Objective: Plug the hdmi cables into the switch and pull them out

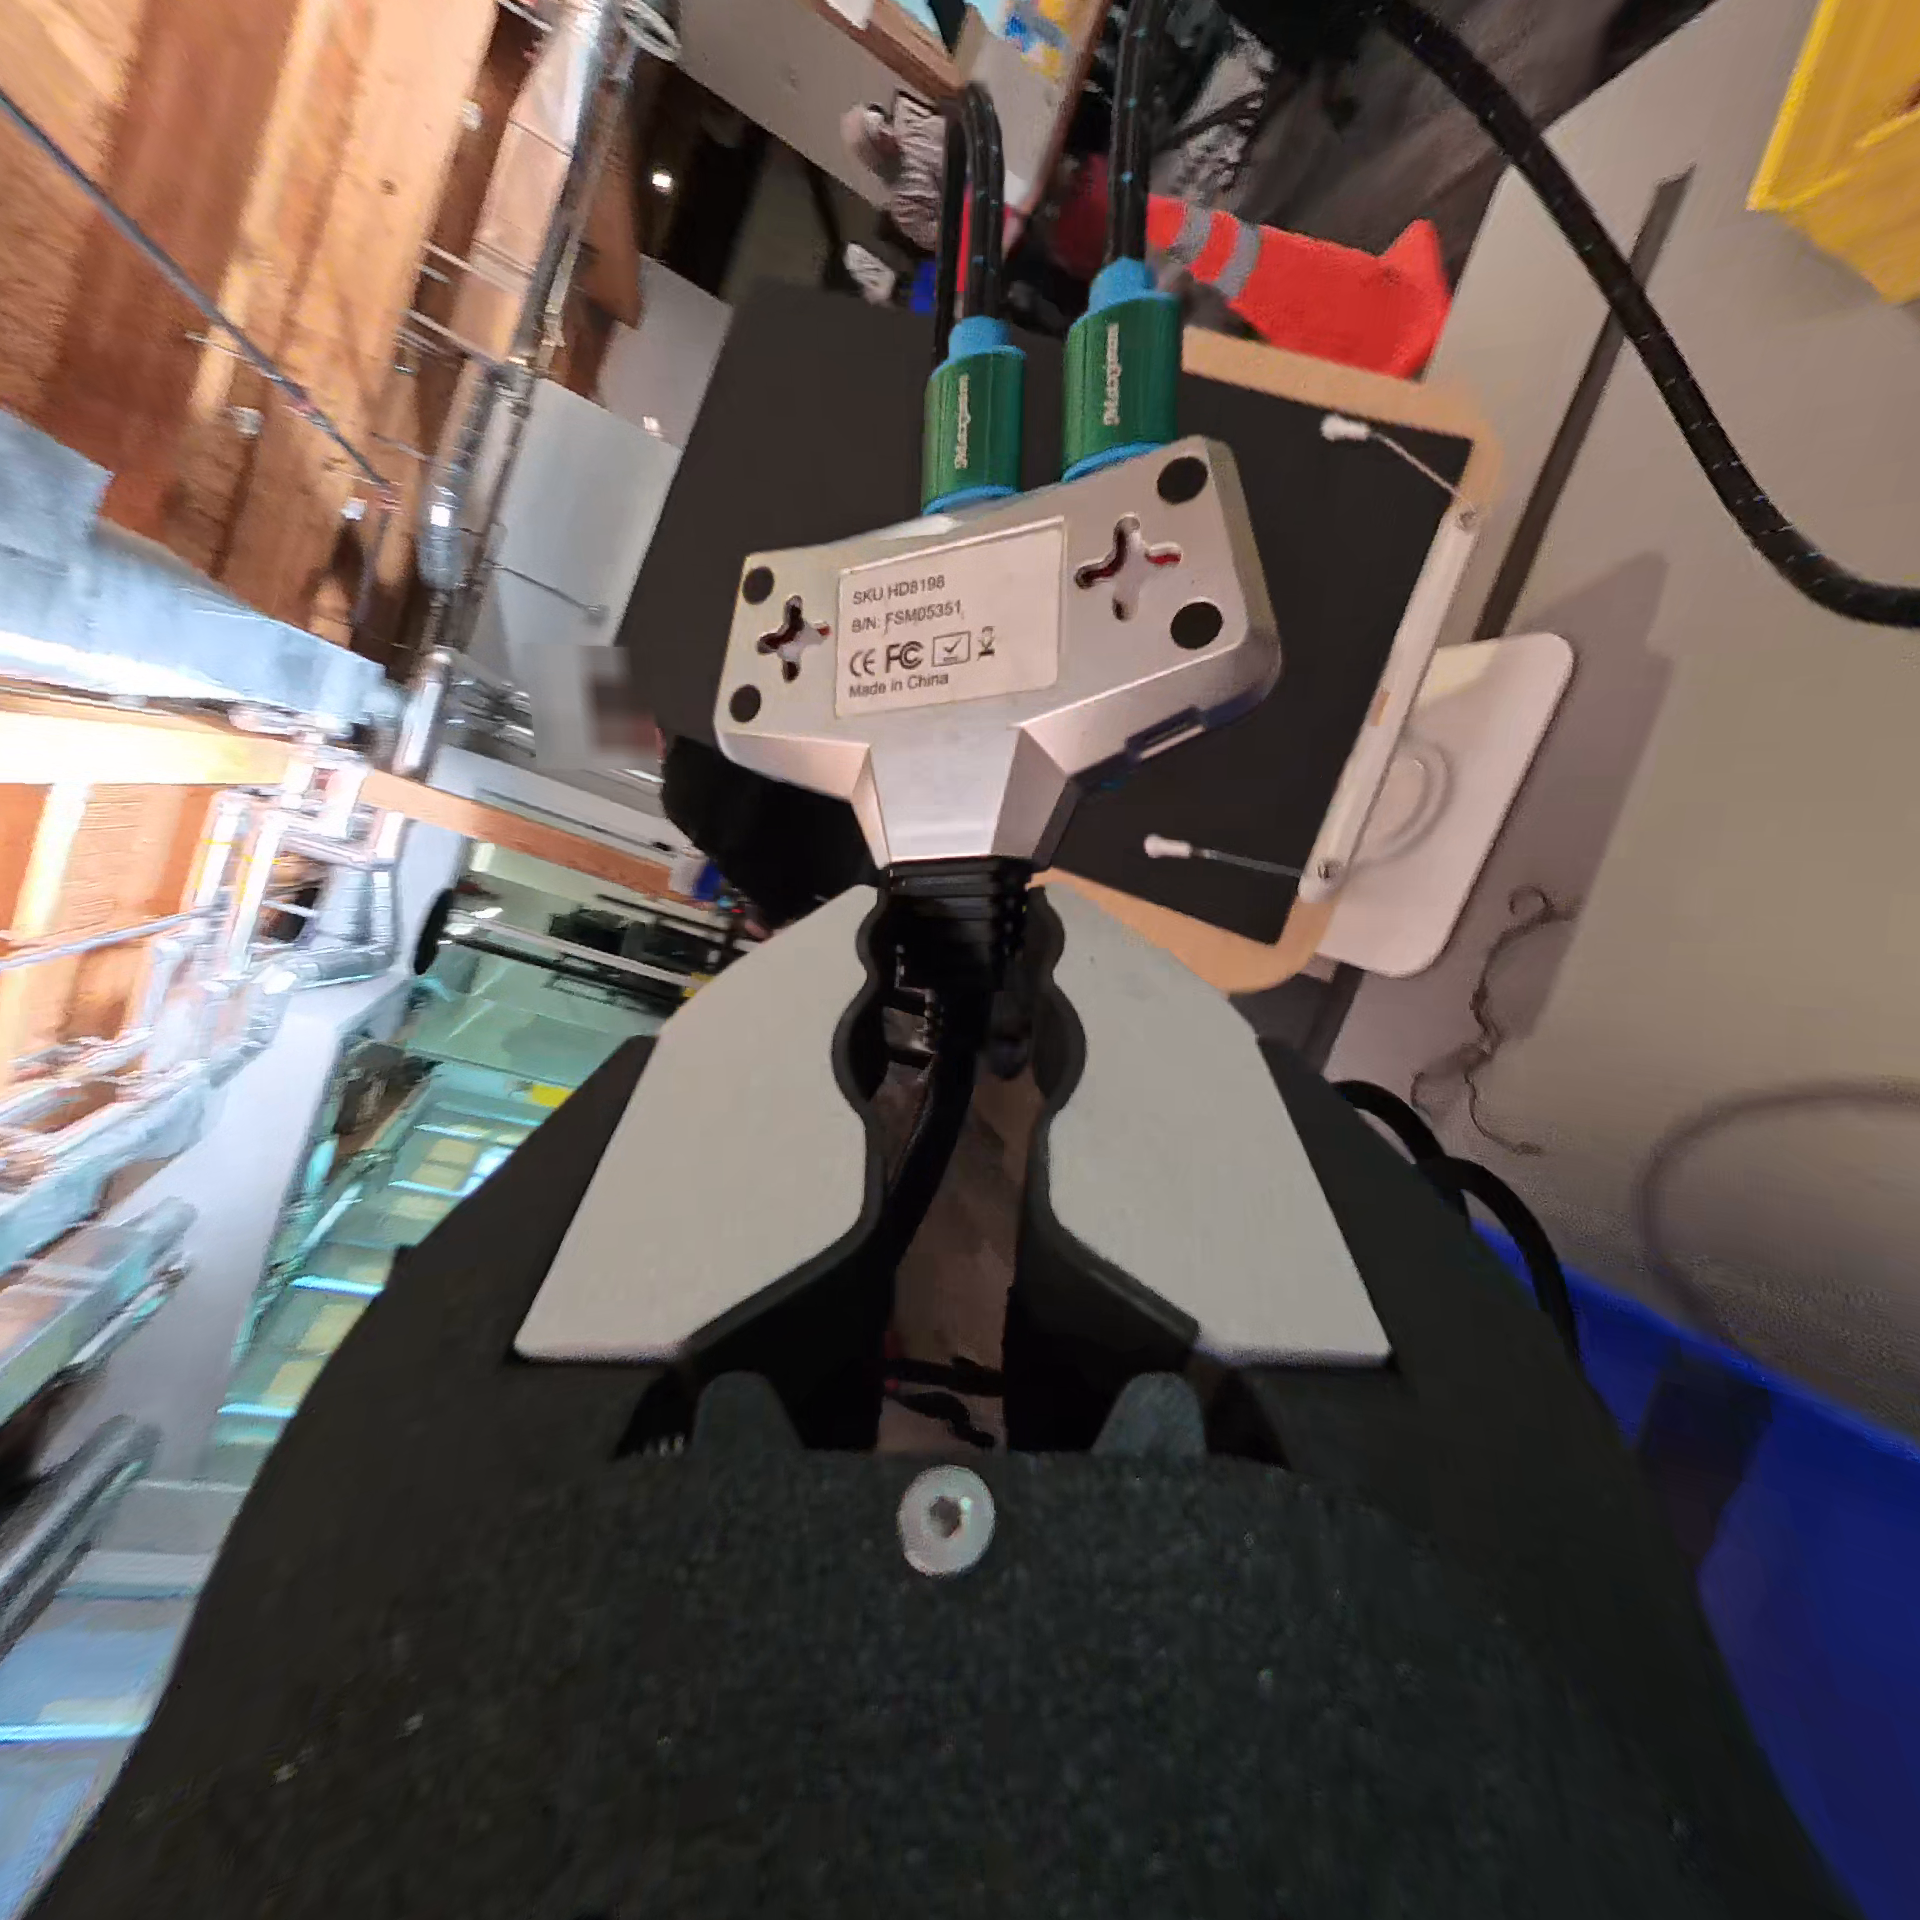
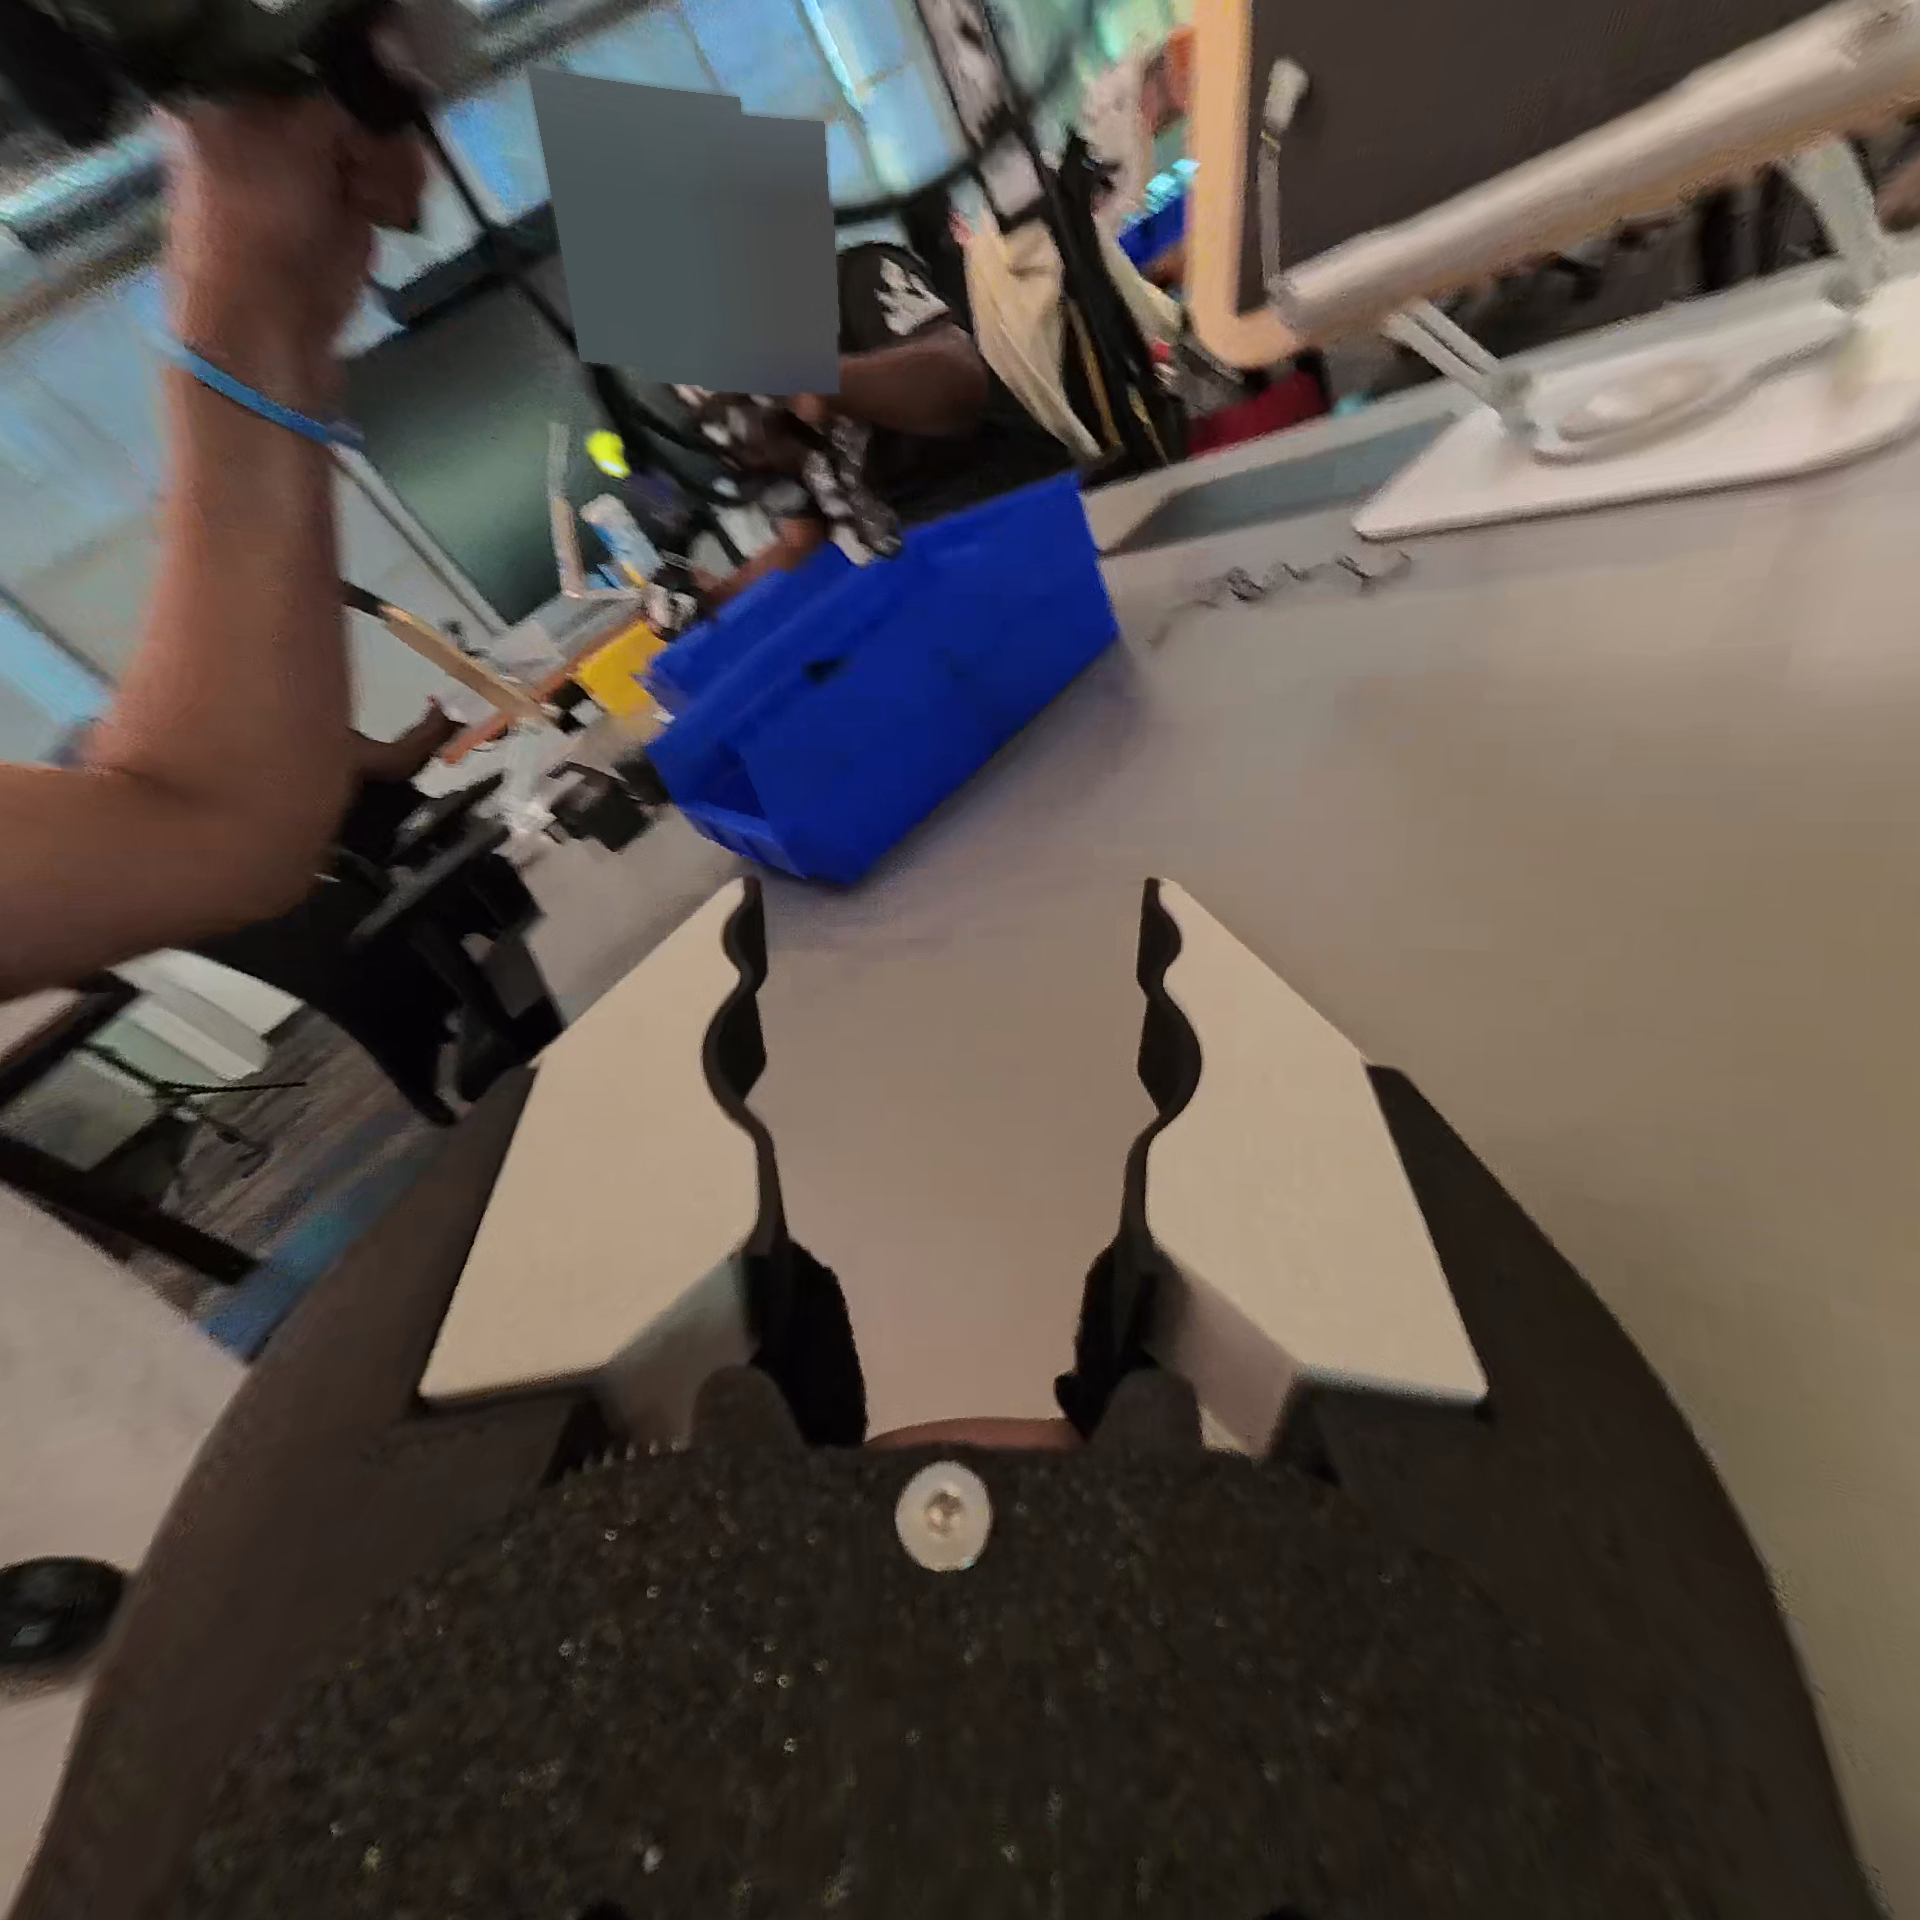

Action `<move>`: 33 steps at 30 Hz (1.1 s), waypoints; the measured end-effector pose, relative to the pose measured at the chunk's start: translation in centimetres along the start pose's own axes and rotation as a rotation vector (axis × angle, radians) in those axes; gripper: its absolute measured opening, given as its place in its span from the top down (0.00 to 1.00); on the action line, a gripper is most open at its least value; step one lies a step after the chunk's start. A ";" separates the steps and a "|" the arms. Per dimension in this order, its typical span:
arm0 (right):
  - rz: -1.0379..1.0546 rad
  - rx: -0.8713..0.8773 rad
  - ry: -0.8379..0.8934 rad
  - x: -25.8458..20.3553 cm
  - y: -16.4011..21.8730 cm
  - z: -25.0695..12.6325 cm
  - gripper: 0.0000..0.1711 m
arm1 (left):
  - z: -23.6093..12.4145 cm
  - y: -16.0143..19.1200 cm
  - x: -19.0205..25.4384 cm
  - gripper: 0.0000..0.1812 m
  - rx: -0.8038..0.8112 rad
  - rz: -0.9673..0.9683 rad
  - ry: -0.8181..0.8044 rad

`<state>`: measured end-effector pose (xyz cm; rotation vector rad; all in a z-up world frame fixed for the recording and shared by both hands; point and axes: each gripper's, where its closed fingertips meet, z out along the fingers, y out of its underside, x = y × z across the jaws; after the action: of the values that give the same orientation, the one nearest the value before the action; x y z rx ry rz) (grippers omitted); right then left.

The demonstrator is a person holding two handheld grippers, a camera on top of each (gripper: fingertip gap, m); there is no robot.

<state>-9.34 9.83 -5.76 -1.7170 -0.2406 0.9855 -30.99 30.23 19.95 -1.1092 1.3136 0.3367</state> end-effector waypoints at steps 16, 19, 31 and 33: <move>0.174 0.341 -0.315 -4.0 -14.6 4.7 0.90 | 2.3 -12.9 20.4 0.87 0.091 -0.084 -0.211; 0.084 0.281 -0.275 -3.4 -12.5 5.3 0.89 | 2.2 -11.2 22.5 0.87 0.073 -0.132 -0.163; -0.684 0.002 -0.290 -6.8 -6.6 7.8 0.89 | -5.4 -7.8 22.7 0.69 0.288 -0.664 0.543; -0.765 -0.071 -0.320 -7.3 -4.9 8.1 0.89 | -6.1 -7.8 24.0 0.71 0.291 -0.503 0.639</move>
<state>-18.29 13.06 1.55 -1.3343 -1.0629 0.6625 -21.78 12.71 3.16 -1.2952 1.5031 -0.6119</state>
